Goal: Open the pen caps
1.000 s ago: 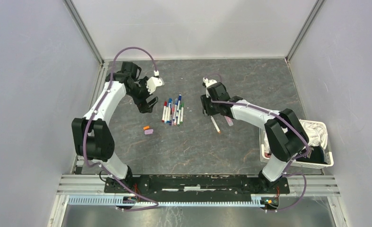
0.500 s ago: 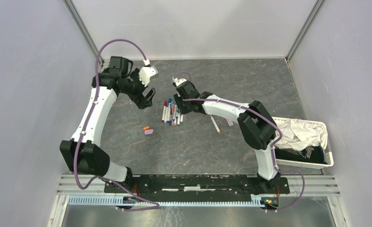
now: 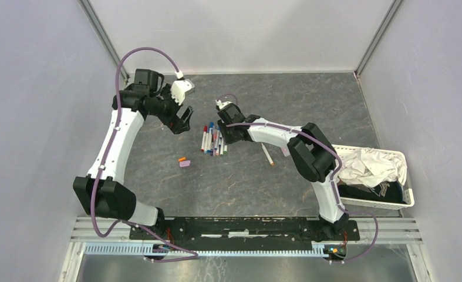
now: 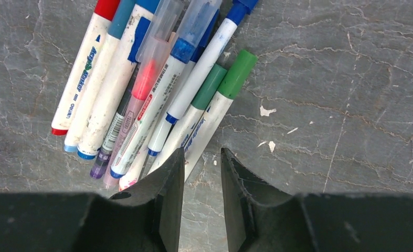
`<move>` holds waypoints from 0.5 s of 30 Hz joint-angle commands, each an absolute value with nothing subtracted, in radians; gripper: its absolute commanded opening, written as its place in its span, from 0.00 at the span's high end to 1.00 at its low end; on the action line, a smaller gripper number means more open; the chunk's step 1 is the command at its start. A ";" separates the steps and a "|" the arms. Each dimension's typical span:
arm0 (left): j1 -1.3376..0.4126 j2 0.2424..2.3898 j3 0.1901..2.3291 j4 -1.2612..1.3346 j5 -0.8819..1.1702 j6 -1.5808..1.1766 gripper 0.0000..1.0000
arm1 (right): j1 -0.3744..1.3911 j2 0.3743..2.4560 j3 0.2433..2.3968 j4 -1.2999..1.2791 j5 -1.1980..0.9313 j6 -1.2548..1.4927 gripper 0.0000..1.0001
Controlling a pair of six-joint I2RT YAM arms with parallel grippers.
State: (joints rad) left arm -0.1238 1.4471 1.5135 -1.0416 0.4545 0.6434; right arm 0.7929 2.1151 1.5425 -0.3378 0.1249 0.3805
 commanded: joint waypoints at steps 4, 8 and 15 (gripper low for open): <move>-0.118 1.408 1.481 -1.037 0.460 0.621 0.00 | 0.792 2.139 1.592 -0.334 0.148 0.416 0.63; -0.119 1.402 1.473 -1.044 0.478 0.624 0.00 | 0.791 2.158 1.592 -0.345 0.178 0.419 0.65; -0.118 1.378 1.444 -1.040 0.495 0.629 0.00 | 0.792 2.159 1.541 -0.344 0.231 0.415 0.71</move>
State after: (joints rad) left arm -0.1238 1.4235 1.4612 -1.0451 0.4561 0.6434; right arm 0.7929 2.1502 1.5543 -0.3370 0.1661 0.4011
